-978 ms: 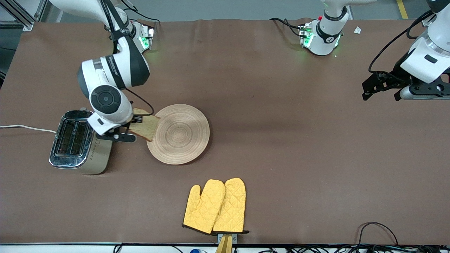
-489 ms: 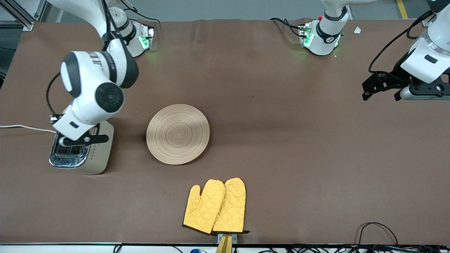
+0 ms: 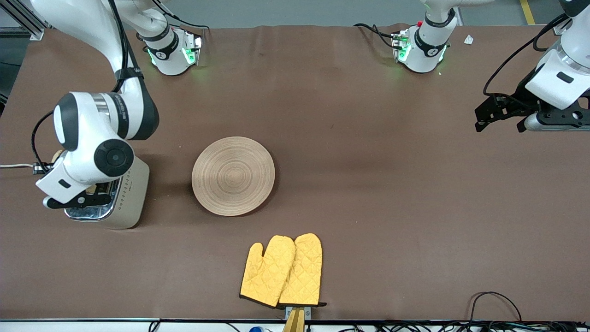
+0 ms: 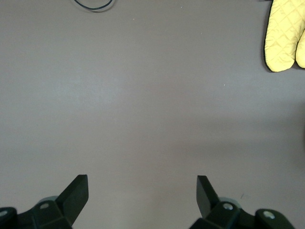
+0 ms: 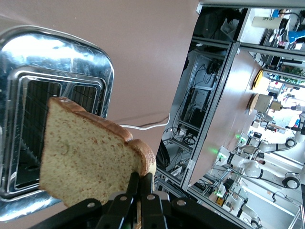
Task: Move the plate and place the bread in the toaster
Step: 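Lower the bread into the toaster slot with the right gripper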
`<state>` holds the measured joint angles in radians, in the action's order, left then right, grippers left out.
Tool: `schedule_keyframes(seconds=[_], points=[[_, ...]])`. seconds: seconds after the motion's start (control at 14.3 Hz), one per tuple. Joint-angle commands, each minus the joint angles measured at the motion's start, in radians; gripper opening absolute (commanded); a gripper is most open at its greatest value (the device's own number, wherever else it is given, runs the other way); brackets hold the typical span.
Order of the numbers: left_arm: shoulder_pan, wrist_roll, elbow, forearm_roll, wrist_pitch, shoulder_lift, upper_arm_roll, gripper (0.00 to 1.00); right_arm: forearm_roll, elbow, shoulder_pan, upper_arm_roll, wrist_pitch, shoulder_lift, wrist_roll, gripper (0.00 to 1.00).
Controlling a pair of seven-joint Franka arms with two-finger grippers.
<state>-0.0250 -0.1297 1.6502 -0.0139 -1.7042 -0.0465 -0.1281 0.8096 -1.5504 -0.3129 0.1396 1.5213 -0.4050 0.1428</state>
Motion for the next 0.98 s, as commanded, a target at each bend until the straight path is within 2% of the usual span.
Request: schedule_keyframes(seconds=[0.0,0.56,0.91], points=[[0.002,0.013,-0.015,-0.017,-0.002,0.005,0.004,1.0,0.014,0.026,0.012,-0.011,-0.012,-0.02,0.011,0.0],[0.002,0.016,-0.015,-0.015,0.0,0.005,0.004,1.0,0.013,0.055,-0.002,-0.015,-0.012,-0.067,0.011,0.0],[0.002,0.015,-0.015,-0.015,0.0,0.005,0.004,1.0,-0.018,0.055,-0.018,-0.018,-0.012,-0.089,0.066,0.0]])
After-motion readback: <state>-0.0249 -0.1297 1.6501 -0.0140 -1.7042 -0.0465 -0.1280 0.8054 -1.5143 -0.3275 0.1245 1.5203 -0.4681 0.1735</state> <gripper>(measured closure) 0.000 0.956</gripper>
